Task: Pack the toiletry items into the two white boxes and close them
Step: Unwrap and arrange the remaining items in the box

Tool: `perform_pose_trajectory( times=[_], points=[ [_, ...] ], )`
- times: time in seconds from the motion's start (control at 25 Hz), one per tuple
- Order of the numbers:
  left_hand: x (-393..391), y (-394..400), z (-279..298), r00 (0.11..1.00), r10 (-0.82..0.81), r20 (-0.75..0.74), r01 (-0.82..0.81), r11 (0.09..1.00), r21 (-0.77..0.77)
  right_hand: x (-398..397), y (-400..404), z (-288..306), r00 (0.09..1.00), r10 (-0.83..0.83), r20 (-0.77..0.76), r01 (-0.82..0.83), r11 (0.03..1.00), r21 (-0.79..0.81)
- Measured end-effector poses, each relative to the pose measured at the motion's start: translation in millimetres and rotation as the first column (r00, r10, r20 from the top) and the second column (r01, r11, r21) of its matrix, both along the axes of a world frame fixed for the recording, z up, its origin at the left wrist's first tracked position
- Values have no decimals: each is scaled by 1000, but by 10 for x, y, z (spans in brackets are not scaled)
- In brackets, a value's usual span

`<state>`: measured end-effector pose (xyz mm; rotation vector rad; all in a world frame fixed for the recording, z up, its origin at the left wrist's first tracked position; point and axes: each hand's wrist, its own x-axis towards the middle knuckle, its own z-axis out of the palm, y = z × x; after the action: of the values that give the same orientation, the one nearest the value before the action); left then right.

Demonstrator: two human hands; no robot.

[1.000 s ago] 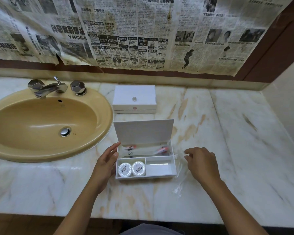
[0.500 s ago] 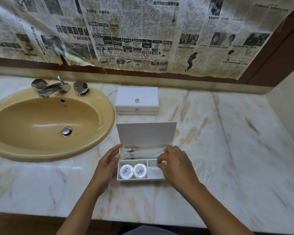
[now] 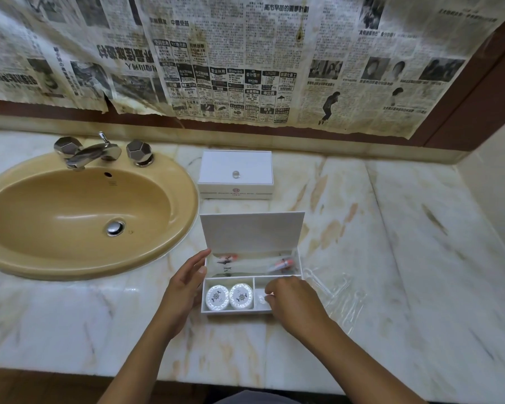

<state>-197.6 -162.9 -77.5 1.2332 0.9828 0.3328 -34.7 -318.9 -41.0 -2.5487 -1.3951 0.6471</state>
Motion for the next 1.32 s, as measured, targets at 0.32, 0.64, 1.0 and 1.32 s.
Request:
perform_pose_trajectory(
  times=[0.32,0.64,1.0,1.32],
  points=[
    [-9,7,-9,1000,-2,-5,2,1000,0,37,-39,137,992,-66,-109,96,949,300],
    [0,6,4,1000,-4,-2,4,1000,0,562,-296,-16,845,-534,-33,507,781,364],
    [-6,21,-34,1000,-8,-6,8,1000,8,536,-365,-287,917,-370,148,373,928,4],
    [-8,-1,15,1000,-1,-6,1,1000,0,535,-367,-218,888,-447,108,427,888,169]
  ],
)
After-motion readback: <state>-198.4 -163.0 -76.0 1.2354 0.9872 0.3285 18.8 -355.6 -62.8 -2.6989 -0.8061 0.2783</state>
